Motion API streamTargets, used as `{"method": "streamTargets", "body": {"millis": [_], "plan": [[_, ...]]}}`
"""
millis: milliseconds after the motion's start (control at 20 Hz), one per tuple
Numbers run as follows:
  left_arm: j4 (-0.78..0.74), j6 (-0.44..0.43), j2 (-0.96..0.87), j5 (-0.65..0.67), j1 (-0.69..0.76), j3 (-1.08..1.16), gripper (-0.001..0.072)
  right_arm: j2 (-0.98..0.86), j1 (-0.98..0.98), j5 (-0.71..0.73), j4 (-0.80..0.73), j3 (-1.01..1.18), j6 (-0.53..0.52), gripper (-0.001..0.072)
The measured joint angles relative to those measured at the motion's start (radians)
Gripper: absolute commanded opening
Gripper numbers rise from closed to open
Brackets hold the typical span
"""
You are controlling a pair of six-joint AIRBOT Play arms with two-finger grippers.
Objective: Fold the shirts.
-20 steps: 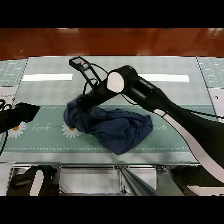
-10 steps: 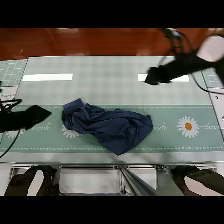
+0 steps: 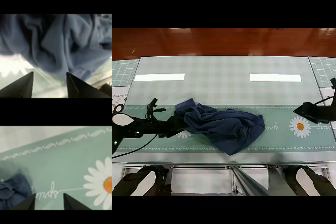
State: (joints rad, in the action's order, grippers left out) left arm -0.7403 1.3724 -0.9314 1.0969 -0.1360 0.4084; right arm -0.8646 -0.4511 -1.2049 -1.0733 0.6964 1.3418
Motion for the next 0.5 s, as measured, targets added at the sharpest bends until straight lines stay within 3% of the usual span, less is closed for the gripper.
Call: {"method": "streamTargets", "body": {"millis": [150, 200, 250, 300, 500], "plan": [[0.045, -0.022, -0.115, -0.126, 0.064, 0.002, 0.0505, 0.014, -0.020, -0.008, 0.046, -0.076, -0.031, 0.0407], [0.074, -0.043, -0.156, -0.161, 0.089, 0.010, 0.0466, 0.016, -0.016, -0.013, 0.051, -0.094, -0.036, 0.0407], [0.106, -0.068, -0.192, -0.178, 0.112, 0.020, 0.0153, 0.018, -0.006, -0.019, 0.057, -0.114, -0.041, 0.0407], [0.124, -0.100, -0.229, -0.205, 0.136, 0.032, 0.0025, 0.019, 0.008, -0.027, 0.065, -0.134, -0.044, 0.0407], [0.170, -0.200, -0.296, -0.230, 0.182, 0.080, 0.0023, 0.020, 0.117, -0.051, 0.105, -0.223, -0.043, 0.0407]]}}
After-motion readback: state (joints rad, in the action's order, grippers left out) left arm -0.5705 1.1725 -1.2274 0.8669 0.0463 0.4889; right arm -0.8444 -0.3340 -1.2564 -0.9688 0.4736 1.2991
